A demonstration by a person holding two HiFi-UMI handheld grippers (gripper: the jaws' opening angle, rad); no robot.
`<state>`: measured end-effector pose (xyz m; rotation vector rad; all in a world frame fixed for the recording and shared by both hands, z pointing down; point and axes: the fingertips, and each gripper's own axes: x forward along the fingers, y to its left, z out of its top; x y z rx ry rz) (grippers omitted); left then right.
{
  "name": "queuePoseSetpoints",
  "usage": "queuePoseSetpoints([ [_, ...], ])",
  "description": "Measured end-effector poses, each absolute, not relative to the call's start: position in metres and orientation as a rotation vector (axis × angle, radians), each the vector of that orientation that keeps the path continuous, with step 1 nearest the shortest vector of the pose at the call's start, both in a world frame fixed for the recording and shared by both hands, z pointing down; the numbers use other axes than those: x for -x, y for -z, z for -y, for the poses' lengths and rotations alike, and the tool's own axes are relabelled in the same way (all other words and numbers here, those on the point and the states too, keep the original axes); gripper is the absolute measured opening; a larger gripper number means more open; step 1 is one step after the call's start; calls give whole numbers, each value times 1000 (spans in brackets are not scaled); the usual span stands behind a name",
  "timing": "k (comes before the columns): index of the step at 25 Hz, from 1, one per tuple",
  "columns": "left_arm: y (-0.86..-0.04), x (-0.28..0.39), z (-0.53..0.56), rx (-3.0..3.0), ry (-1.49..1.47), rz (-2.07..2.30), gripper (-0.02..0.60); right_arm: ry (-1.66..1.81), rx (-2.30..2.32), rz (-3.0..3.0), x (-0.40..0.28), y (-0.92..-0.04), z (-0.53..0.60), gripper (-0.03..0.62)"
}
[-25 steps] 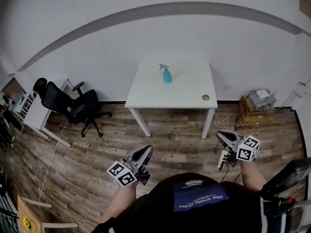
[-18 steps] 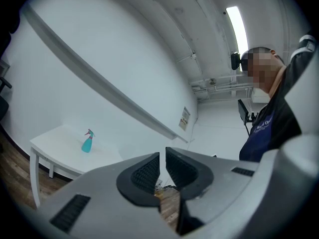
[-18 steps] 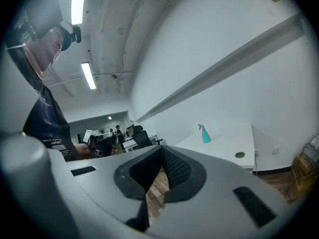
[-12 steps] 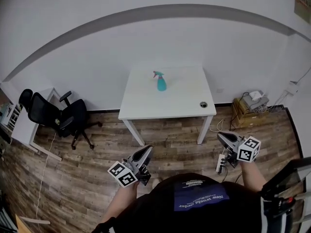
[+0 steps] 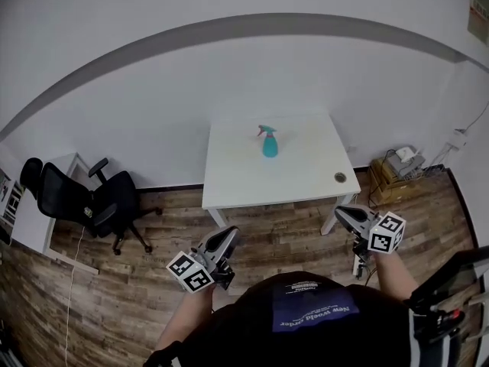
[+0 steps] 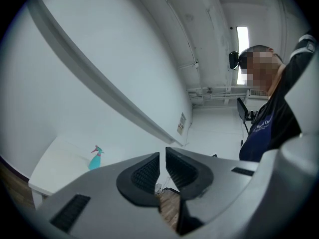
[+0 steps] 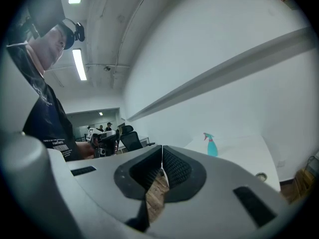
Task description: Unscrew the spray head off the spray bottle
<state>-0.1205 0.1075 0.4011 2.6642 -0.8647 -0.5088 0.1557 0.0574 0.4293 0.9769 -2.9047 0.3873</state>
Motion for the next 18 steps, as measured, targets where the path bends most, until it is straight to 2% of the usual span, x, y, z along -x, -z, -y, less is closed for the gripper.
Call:
queuePoseSetpoints([
  [10, -410, 190, -57, -2635, 511, 909, 44, -381, -960, 2893, -96, -427, -5, -3],
  [18, -416, 172, -7, -2606, 489, 973, 44, -419, -890, 2920, -109, -435, 59, -3],
])
